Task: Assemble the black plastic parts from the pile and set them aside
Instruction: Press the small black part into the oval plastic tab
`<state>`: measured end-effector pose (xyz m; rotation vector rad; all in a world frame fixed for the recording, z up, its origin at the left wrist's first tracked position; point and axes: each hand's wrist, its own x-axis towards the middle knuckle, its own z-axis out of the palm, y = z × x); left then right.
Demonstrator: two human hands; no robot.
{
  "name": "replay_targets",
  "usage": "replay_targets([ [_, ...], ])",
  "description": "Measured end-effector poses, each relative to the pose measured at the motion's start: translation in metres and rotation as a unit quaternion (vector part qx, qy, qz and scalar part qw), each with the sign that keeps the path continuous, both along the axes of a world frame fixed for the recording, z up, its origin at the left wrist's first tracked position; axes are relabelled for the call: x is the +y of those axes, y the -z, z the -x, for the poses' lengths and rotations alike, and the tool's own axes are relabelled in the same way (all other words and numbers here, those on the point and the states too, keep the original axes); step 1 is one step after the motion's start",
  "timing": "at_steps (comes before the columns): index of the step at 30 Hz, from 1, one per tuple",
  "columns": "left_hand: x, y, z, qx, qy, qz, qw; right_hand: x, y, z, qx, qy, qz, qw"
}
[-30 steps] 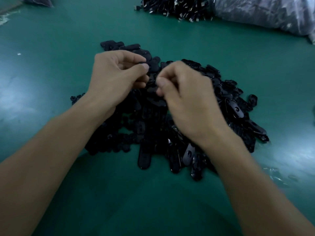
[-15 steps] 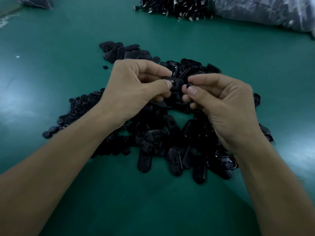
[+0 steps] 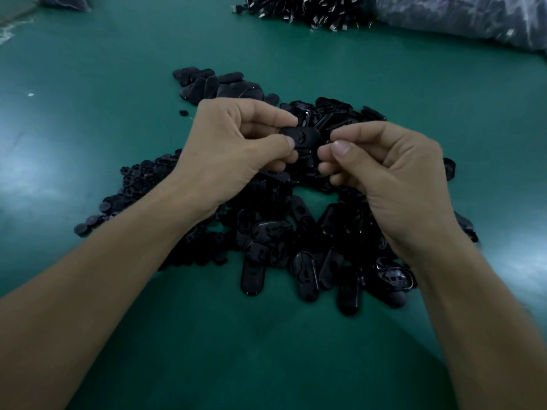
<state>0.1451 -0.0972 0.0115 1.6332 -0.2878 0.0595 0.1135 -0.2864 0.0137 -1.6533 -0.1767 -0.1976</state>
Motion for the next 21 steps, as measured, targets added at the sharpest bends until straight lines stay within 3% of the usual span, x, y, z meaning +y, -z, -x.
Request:
replay_targets([
  [5,-0.0015,-0.0001,-0.0002,0.009,0.005,0.001,1.0,0.0006,-0.0009,-0.0007,-0.04,0.04,0.03,0.998],
  [14,-0.0041,-0.0041,0.0036,0.026,0.028,0.033,0.999,0.0013,-0.0013,0.0007,0.036,0.019,-0.05,0.998],
  [21,-0.005,-0.0044,0.0051,0.031,0.041,0.05,0.997,0.0032,-0.002,0.0016,0.043,0.015,-0.061,0.997],
])
